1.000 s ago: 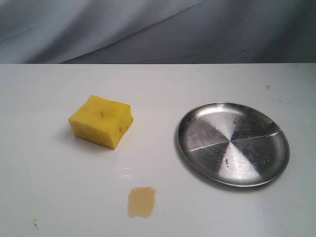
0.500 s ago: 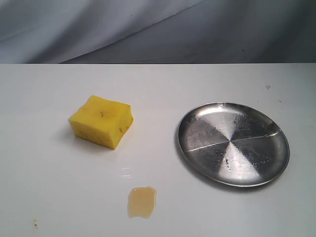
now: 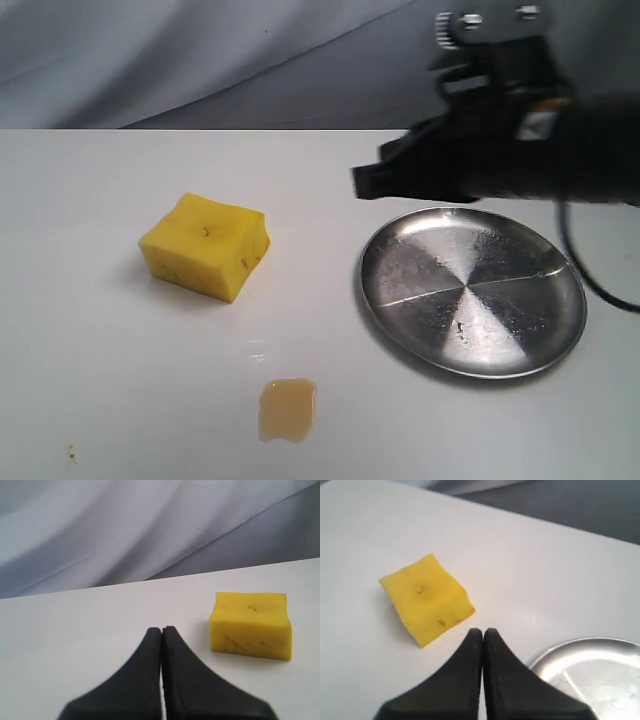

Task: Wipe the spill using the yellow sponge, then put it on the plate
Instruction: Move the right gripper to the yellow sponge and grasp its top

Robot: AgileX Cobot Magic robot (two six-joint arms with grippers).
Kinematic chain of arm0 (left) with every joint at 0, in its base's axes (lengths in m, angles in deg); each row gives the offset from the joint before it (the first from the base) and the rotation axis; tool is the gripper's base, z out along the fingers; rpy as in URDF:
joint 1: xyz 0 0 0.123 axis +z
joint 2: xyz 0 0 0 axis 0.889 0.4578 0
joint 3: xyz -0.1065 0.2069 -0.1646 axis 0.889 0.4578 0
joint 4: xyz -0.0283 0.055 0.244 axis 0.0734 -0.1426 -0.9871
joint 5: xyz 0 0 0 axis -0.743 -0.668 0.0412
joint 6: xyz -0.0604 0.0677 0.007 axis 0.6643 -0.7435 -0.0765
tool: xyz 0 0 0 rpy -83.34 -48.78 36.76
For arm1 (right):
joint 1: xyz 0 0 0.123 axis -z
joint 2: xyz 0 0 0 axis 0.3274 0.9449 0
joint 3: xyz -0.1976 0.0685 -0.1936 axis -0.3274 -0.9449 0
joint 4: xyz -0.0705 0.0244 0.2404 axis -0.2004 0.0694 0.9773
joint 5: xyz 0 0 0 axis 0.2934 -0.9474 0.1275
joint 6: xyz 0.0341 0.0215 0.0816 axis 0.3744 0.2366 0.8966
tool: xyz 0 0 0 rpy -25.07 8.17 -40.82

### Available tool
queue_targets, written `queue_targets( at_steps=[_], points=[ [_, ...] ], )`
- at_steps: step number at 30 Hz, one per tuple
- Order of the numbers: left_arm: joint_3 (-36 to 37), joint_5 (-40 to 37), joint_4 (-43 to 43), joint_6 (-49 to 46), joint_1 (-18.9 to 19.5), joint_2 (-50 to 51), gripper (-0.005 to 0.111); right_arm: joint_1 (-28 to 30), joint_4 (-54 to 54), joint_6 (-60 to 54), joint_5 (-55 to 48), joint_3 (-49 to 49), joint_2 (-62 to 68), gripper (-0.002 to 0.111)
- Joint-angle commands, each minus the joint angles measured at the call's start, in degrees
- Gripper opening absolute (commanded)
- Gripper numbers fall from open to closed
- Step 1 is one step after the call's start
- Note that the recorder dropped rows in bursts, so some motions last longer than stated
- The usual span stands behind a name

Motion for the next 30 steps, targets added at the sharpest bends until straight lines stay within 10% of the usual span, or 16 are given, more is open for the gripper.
queue_targets(
  at_steps=[1, 11, 18, 21, 27, 30],
  points=[
    [-0.17, 0.37, -0.04, 0.44, 0.05, -0.20, 0.000, -1.85, 1.94, -0.79, -10.97, 18.21, 18.34, 0.003],
    [-0.17, 0.37, -0.04, 0.44, 0.05, -0.20, 0.000, -1.92, 10.20, 2.58, -22.26, 50.95, 48.59, 0.082],
    [-0.17, 0.37, -0.04, 0.44, 0.05, -0.20, 0.000, -1.98, 14.02, 3.72, -26.26, 60.83, 61.31, 0.083],
    [-0.17, 0.37, -0.04, 0.44, 0.05, -0.20, 0.000, -2.06, 13.60, 3.72, -26.93, 61.30, 63.15, 0.075],
    [-0.17, 0.37, -0.04, 0.44, 0.05, -0.20, 0.000, -2.06, 13.09, 10.11, -27.82, 61.30, 63.25, 0.000],
    [-0.17, 0.37, -0.04, 0.44, 0.05, -0.20, 0.000, -2.06, 13.09, 11.29, -28.49, 61.30, 62.75, 0.000]
  ],
)
